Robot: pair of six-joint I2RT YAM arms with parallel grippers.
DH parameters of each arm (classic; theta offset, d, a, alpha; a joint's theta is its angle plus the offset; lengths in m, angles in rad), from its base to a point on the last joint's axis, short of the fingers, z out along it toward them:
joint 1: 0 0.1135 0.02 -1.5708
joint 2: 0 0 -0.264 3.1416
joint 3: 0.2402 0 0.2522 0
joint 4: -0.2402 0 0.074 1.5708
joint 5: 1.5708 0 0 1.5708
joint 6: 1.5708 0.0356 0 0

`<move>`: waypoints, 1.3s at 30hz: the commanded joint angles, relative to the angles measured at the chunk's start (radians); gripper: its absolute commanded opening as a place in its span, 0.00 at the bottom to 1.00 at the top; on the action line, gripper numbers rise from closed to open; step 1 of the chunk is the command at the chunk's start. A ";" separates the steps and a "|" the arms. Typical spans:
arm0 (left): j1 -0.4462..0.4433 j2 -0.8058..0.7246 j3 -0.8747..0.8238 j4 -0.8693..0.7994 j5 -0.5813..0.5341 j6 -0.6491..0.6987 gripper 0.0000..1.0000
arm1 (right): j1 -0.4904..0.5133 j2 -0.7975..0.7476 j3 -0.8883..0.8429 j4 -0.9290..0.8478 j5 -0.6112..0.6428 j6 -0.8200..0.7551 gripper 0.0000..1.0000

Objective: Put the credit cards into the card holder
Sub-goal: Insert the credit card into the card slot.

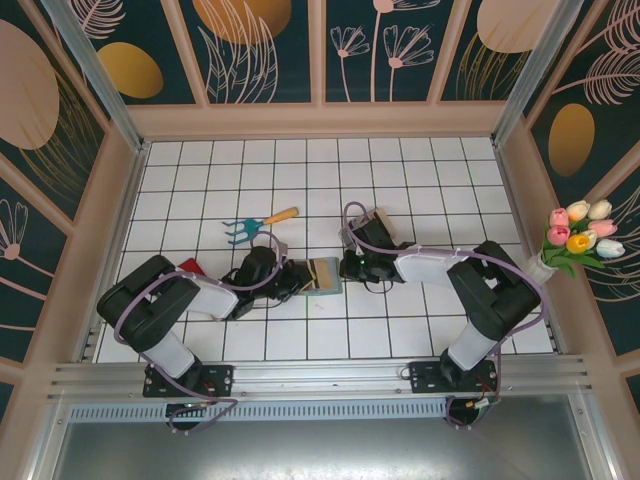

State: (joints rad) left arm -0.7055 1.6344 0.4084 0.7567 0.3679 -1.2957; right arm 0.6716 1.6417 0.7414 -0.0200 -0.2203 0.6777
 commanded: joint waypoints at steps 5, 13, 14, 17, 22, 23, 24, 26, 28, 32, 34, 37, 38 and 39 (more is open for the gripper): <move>-0.015 0.014 0.059 -0.055 0.002 0.021 0.19 | 0.023 0.043 -0.014 -0.041 0.007 -0.020 0.08; -0.016 0.029 0.139 -0.276 -0.051 0.144 0.29 | 0.023 0.046 -0.004 -0.051 0.015 -0.023 0.07; -0.016 0.021 0.145 -0.315 -0.070 0.159 0.30 | 0.023 0.047 -0.002 -0.056 0.020 -0.024 0.07; -0.016 -0.023 0.153 -0.421 -0.128 0.204 0.35 | 0.023 0.045 0.005 -0.072 0.036 -0.028 0.07; -0.017 -0.077 0.158 -0.474 -0.158 0.231 0.42 | 0.023 0.046 0.007 -0.079 0.047 -0.030 0.08; -0.016 -0.080 0.159 -0.471 -0.158 0.232 0.42 | 0.023 0.047 0.008 -0.079 0.047 -0.029 0.07; -0.016 -0.080 0.160 -0.471 -0.161 0.231 0.42 | 0.023 0.048 0.007 -0.077 0.045 -0.029 0.07; -0.017 -0.075 0.165 -0.474 -0.170 0.230 0.38 | 0.023 0.048 0.008 -0.076 0.044 -0.027 0.07; -0.017 -0.066 0.170 -0.475 -0.175 0.229 0.34 | 0.023 0.049 0.009 -0.077 0.042 -0.026 0.07; -0.017 -0.046 0.181 -0.474 -0.176 0.236 0.21 | 0.025 0.048 0.013 -0.081 0.042 -0.028 0.07; -0.016 -0.034 0.192 -0.473 -0.172 0.242 0.18 | 0.025 0.050 0.013 -0.080 0.040 -0.029 0.07; -0.015 -0.015 0.211 -0.477 -0.167 0.256 0.18 | 0.026 0.055 0.015 -0.079 0.035 -0.032 0.07; -0.017 -0.009 0.218 -0.478 -0.165 0.260 0.18 | 0.026 0.056 0.015 -0.079 0.035 -0.031 0.07; -0.017 -0.003 0.222 -0.472 -0.160 0.264 0.18 | 0.028 0.056 0.016 -0.077 0.034 -0.030 0.07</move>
State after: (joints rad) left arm -0.7193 1.6096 0.6010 0.3016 0.2077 -1.0641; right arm 0.6846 1.6524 0.7586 -0.0299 -0.2066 0.6624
